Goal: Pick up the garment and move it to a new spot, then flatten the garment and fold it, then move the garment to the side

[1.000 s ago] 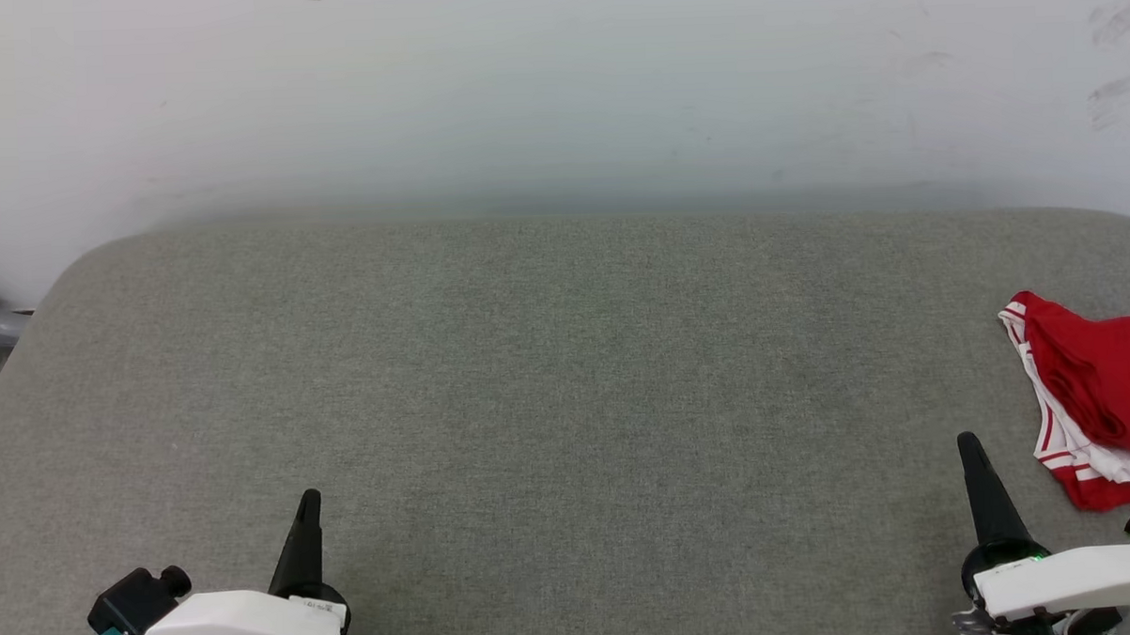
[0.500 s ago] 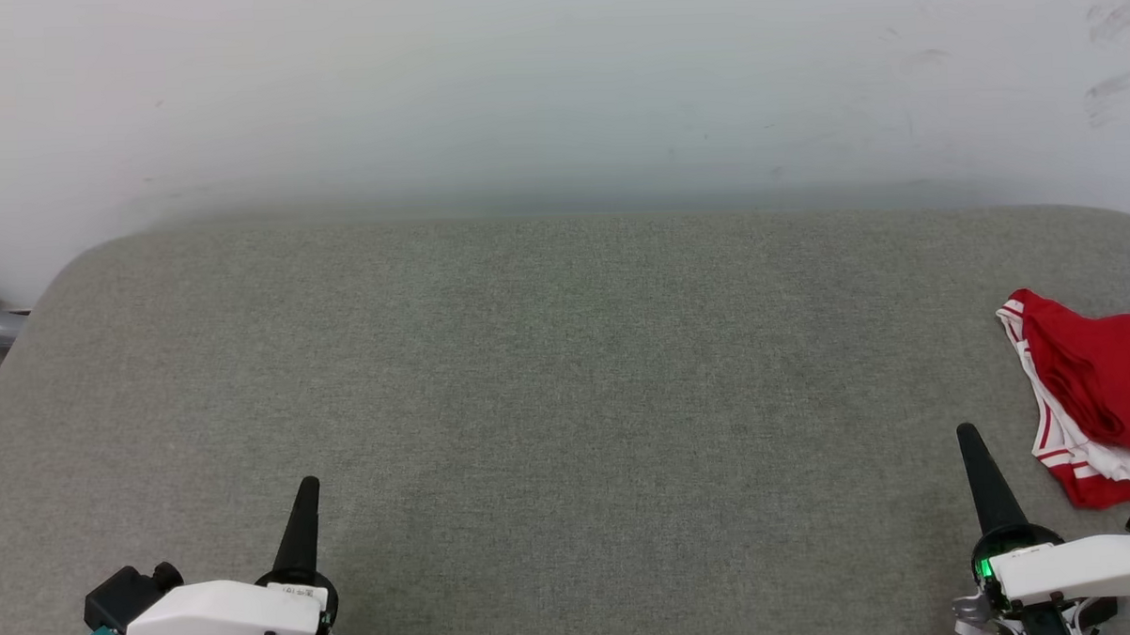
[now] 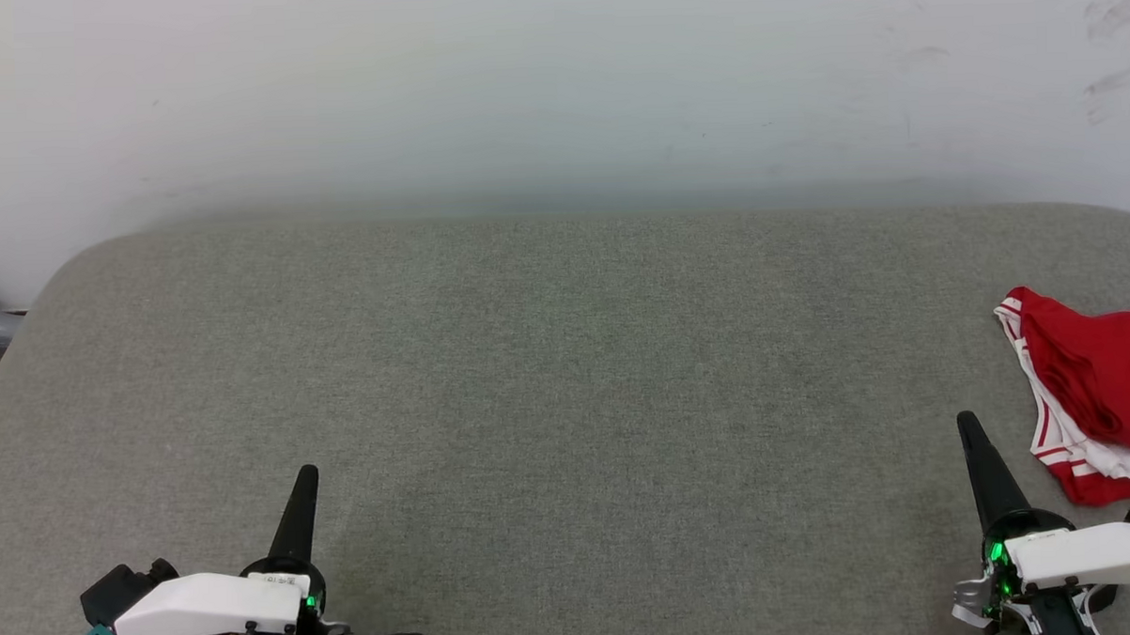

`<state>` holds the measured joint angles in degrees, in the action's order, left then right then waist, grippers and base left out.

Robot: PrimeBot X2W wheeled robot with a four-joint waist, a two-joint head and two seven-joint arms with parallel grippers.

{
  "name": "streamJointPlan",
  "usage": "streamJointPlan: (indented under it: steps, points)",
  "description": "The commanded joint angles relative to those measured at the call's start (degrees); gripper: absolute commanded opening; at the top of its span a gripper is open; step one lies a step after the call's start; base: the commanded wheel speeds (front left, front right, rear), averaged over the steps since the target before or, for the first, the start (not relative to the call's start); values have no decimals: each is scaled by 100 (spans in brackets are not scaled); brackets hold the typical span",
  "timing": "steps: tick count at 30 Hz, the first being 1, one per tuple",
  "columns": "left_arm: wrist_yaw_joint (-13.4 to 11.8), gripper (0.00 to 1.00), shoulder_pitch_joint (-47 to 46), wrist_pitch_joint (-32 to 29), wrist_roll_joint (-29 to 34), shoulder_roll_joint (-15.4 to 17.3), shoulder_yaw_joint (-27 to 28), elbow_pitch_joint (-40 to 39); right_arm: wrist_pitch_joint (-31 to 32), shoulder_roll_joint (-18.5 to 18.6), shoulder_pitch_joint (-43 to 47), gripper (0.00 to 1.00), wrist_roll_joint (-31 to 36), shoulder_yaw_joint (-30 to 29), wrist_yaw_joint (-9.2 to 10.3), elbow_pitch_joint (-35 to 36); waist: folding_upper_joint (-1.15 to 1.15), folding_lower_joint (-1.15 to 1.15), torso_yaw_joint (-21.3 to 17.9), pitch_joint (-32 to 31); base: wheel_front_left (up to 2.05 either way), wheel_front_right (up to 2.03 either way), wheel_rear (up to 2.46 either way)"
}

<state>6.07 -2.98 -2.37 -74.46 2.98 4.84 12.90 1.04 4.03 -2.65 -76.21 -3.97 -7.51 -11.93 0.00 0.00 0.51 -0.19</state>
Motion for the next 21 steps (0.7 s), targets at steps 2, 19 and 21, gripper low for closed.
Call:
streamJointPlan:
  steps: [2,19,21]
  points:
    - [53,0,-157,-55,-224,0,41,-4,56,32,-133,0,-225,-16,2,-8,0,0,-4,3,0,0,0]
    - [110,0,-258,-246,-995,-7,107,60,245,14,-259,0,-978,-62,3,-106,0,0,-25,18,0,0,0]
    - [105,0,-258,-258,-1087,-8,117,68,268,12,-277,0,-1060,-68,2,-116,0,0,-28,20,0,0,0]
